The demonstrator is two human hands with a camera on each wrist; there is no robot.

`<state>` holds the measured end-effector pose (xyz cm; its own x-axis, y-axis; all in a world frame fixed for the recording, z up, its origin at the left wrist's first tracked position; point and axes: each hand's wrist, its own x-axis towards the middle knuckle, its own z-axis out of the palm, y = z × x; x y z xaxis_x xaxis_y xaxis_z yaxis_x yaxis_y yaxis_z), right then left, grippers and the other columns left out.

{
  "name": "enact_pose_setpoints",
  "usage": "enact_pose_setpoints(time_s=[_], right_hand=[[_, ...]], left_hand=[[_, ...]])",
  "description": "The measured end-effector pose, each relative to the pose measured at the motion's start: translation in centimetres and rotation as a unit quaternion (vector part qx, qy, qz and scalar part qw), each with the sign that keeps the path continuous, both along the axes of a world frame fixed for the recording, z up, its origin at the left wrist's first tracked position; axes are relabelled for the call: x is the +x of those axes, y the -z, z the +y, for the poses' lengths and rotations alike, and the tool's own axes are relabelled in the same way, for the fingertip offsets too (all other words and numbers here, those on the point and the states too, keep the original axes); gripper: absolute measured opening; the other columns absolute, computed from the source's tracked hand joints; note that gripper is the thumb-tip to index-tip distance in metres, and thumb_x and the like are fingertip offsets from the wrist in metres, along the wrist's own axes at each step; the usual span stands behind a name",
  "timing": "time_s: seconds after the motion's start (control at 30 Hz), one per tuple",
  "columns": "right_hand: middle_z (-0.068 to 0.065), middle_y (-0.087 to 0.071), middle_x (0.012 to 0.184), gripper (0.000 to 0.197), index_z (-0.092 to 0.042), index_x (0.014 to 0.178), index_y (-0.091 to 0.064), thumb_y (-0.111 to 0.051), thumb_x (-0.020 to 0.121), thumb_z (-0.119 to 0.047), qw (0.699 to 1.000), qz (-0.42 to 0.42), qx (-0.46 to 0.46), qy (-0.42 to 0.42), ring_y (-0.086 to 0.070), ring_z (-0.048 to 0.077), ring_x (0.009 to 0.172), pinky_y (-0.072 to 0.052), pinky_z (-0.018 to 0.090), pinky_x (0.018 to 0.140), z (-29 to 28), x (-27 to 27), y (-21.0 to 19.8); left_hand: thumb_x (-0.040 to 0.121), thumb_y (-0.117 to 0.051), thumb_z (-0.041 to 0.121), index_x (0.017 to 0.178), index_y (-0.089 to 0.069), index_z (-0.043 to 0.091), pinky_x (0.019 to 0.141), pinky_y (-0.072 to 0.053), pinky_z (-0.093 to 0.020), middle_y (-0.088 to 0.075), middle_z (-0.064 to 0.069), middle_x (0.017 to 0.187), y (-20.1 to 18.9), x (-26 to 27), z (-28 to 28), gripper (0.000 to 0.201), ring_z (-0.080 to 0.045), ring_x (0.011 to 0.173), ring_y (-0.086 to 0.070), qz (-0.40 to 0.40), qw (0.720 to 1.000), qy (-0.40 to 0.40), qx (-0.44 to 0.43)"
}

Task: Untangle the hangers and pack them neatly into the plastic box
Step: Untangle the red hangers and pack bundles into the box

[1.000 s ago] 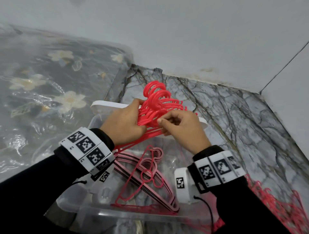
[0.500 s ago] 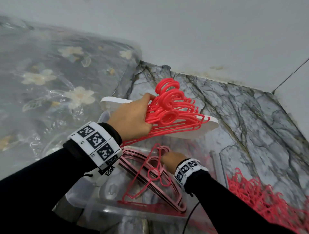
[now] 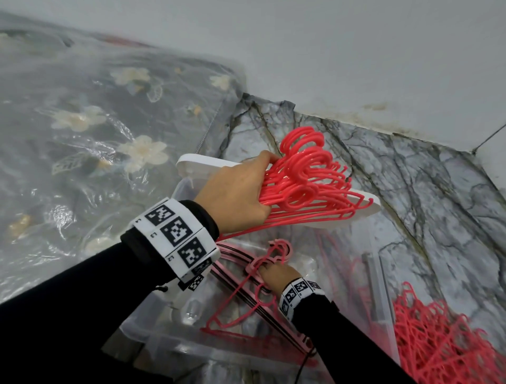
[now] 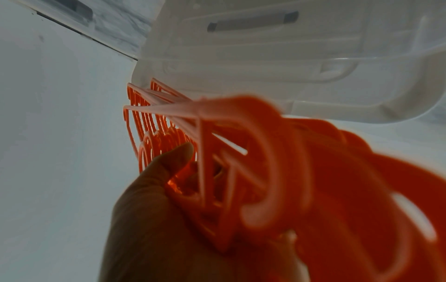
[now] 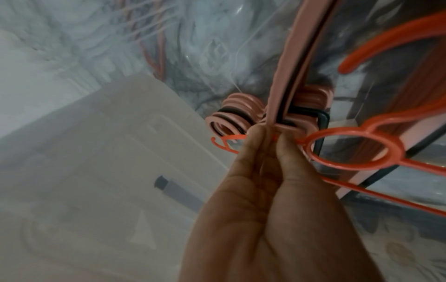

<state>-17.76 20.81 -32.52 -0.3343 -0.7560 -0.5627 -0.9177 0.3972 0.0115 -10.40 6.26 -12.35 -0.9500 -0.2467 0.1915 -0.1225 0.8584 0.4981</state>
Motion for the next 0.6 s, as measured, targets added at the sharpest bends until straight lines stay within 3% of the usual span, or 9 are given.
enact_pose_setpoints(time_s=[0.07,0.17,0.37,0.5,0.6], right_hand=[[0.016,-0.046,0.14,0.045,-0.004,0.136,-0.042,-0.042,0.092,0.001,1.0,-0.002,-0.011,-0.008,-0.05,0.036,0.121,-0.045,0.046,0.092,0.0,-0.3,-0.3],[0.019,-0.053,0.132,0.04,-0.003,0.132,-0.048,-0.039,0.093,0.001,0.999,0.011,-0.02,-0.048,-0.053,0.037,0.118,-0.045,0.045,0.091,-0.1,-1.1,-1.3],[0.017,-0.059,0.118,0.03,-0.002,0.117,-0.059,-0.041,0.093,-0.005,0.993,0.062,-0.044,-0.093,-0.054,0.035,0.115,-0.044,0.045,0.095,-0.5,-1.3,-5.6],[0.011,-0.061,0.108,0.023,-0.01,0.108,-0.063,-0.048,0.091,-0.013,0.987,0.067,-0.13,-0.069,-0.055,0.03,0.11,-0.046,0.038,0.079,0.2,-1.1,-9.9],[0.007,-0.062,0.104,0.023,-0.017,0.109,-0.065,-0.049,0.092,-0.016,0.979,0.06,-0.192,-0.038,-0.05,0.026,0.109,-0.044,0.036,0.08,1.5,-1.3,-13.2]], left_hand=[[0.072,-0.062,0.024,0.127,-0.039,0.026,0.051,-0.027,-0.018,-0.044,0.017,0.075,0.1,0.0,-0.1,0.06,-0.008,0.065,-0.044,-0.003,1.0,-0.007,0.005],[0.071,-0.064,0.025,0.127,-0.038,0.026,0.056,-0.033,-0.024,-0.046,0.019,0.07,0.0,-0.1,-0.2,0.062,-0.009,0.066,-0.049,-0.012,1.0,-0.007,0.021],[0.067,-0.068,0.03,0.127,-0.037,0.027,0.072,-0.05,-0.036,-0.067,0.004,0.087,-0.2,-0.2,-0.6,0.067,-0.019,0.079,-0.063,-0.016,0.998,-0.01,0.052],[0.063,-0.07,0.036,0.124,-0.038,0.029,0.071,-0.049,-0.034,-0.067,0.005,0.086,-0.2,-0.1,-0.6,0.069,-0.019,0.081,-0.064,-0.001,0.998,-0.019,0.052],[0.061,-0.074,0.043,0.123,-0.038,0.031,0.068,-0.04,-0.027,-0.06,0.014,0.079,-0.2,0.1,-0.8,0.072,-0.014,0.081,-0.063,0.013,0.998,-0.032,0.054]])
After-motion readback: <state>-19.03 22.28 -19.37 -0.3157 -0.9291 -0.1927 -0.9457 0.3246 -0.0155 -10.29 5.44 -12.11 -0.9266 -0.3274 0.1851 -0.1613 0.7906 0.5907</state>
